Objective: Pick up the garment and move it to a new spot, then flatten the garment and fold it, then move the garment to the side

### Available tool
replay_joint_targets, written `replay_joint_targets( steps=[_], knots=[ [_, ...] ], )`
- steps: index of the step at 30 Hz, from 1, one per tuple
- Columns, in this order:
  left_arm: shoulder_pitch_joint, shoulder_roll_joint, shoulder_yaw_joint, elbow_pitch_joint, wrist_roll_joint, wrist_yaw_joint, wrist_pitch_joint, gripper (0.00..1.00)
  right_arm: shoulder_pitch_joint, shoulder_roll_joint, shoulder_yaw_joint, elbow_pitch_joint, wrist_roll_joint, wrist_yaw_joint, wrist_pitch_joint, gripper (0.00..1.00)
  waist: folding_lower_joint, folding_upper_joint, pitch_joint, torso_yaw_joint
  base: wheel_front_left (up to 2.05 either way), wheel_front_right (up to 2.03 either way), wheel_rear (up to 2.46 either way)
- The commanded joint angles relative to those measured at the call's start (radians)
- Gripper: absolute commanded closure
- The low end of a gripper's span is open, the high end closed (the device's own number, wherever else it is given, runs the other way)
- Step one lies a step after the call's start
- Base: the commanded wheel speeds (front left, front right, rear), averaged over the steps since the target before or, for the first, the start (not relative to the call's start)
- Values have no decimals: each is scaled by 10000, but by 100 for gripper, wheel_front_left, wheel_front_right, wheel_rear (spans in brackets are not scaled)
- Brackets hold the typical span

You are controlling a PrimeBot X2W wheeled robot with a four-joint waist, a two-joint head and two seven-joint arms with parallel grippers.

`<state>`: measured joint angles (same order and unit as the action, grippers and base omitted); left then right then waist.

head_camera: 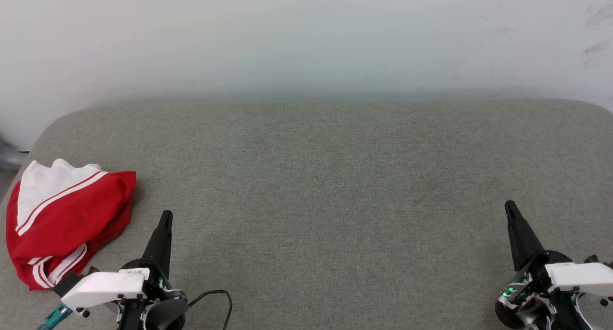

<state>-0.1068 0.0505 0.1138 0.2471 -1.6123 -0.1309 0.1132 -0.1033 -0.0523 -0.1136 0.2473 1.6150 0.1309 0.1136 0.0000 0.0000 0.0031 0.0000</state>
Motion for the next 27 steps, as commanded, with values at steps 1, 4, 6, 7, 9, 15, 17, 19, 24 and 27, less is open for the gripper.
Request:
replay_joint_targets(
  steps=[1,4,6,7,9,15,17,19,24,27],
  knots=[
    [-56,-22,26,-41,-14,-25,44,100,-134,31,2,2,-46,-3,6,100,0,0,0,0,0,0,0],
    [-56,-22,26,-41,-14,-24,44,100,-134,31,3,2,-46,-3,6,100,0,0,0,0,0,0,0],
    [-56,-22,28,-41,-14,-25,44,100,-134,31,3,2,-46,-3,5,100,0,0,0,0,0,0,0],
    [-56,-22,28,-41,-14,-24,44,100,-134,31,3,2,-46,-3,5,100,0,0,0,0,0,0,0],
    [-56,-22,26,-41,-14,-24,44,100,-134,31,3,2,-46,-3,5,100,0,0,0,0,0,0,0],
    [-56,-22,26,-41,-14,-24,44,100,-134,31,3,2,-45,-3,5,100,0,0,0,0,0,0,0],
    [-56,-22,28,-41,-14,-25,44,100,-134,31,4,2,-45,-3,5,100,0,0,0,0,0,0,0],
    [-56,-22,29,-41,-14,-25,44,100,-134,31,4,2,-45,-3,5,100,0,0,0,0,0,0,0],
    [89,-7,-127,105,27,4,-98,0,137,4,47,92,-16,0,-76,0,0,0,2,-1,0,0,0],
    [75,-7,-312,-4,92,4,-257,0,177,5,148,-35,-51,0,-222,0,0,0,3,1,0,0,0]
  ],
)
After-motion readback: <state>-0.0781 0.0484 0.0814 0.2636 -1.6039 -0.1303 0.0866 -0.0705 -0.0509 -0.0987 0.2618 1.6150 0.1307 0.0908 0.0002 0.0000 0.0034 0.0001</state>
